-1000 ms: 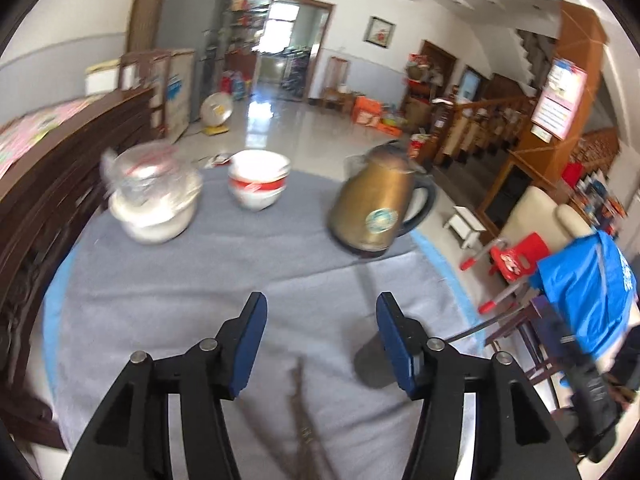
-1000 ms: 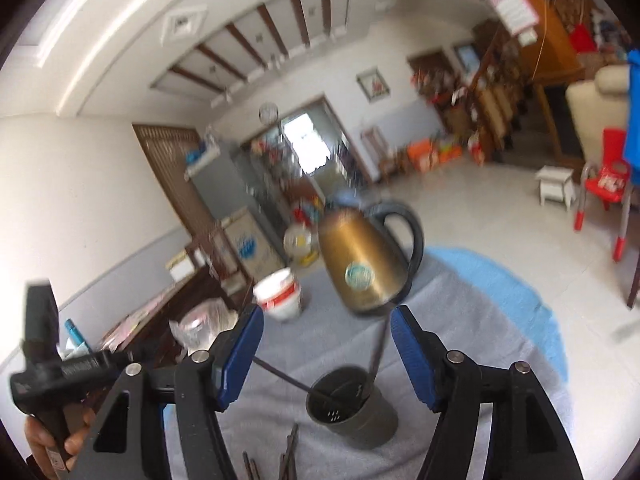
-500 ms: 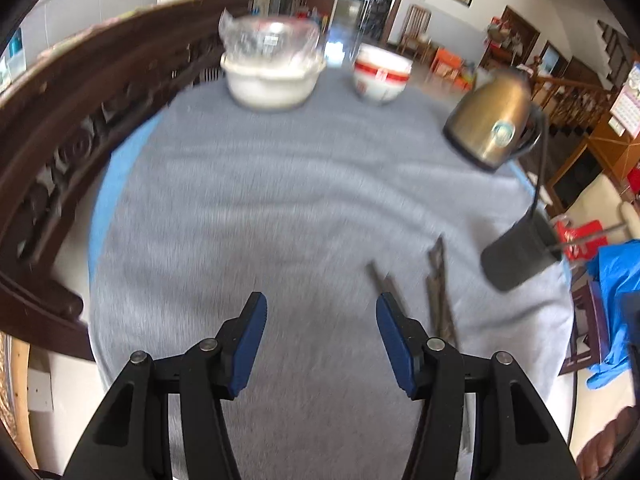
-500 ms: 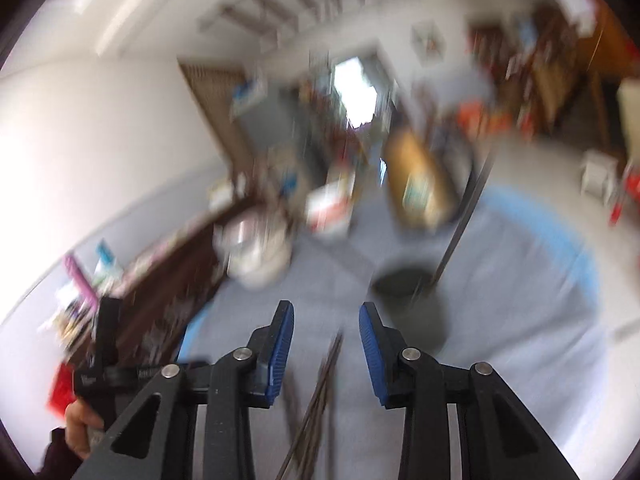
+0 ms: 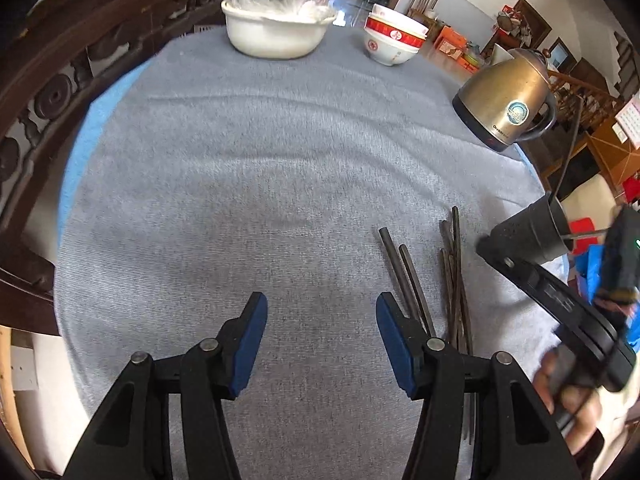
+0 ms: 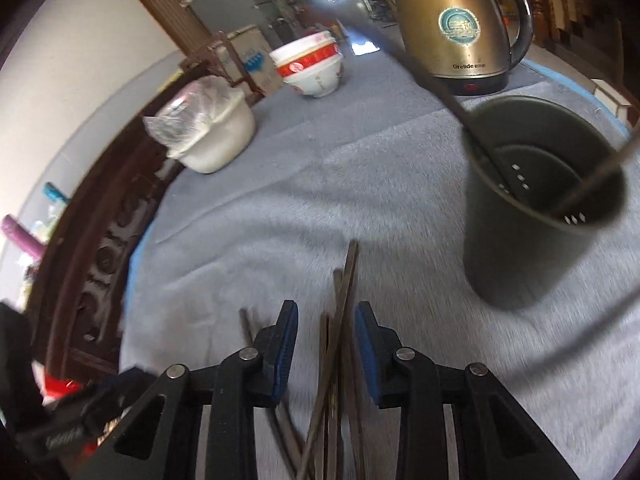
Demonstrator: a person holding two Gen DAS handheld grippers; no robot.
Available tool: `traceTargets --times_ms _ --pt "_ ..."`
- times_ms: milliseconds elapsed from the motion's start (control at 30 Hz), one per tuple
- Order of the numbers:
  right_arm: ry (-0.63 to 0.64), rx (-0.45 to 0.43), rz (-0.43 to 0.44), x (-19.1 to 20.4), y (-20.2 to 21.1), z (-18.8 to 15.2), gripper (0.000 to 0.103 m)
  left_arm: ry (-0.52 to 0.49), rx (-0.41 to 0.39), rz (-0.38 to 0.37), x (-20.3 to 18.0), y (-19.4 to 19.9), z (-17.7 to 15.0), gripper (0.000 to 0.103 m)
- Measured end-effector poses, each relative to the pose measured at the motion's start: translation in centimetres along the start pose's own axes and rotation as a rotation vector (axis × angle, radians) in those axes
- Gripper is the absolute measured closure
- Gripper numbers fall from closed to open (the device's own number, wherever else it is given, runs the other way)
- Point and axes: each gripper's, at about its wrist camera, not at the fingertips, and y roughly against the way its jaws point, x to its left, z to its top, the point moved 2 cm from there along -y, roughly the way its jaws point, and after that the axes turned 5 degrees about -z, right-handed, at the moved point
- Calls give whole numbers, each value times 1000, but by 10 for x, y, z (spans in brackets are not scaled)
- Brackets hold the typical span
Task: Organize utensils
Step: 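Lower both tools back to the remaining chopsticks on the cloth, then grasp a chopstick with the left tool while the right tool grasps another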
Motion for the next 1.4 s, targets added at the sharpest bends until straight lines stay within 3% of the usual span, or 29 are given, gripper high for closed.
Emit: traceTargets --times_ms 133,267,400,567,1000,1233,1400 --pt "-41 7 -79 6 -26 12 79 16 36 -52 1 -9 8 68" --pt "-120 23 -163 -4 -46 19 85 42 61 -102 2 -16 17 70" --pt "-132 26 -186 -9 -54 20 96 83 100 -143 3 -25 28 70" --pt "-139 -23 -140 -12 -35 19 97 152 163 -181 0 -43 42 70" --pt "-61 -157 27 -14 56 -1 97 227 219 -112 -25 -83 57 71" --pt "-47 -188 51 -20 73 -8 97 238 257 -69 -30 -102 57 93" --pt "-35 -212 56 -25 83 -10 97 231 238 -55 -36 -106 58 95"
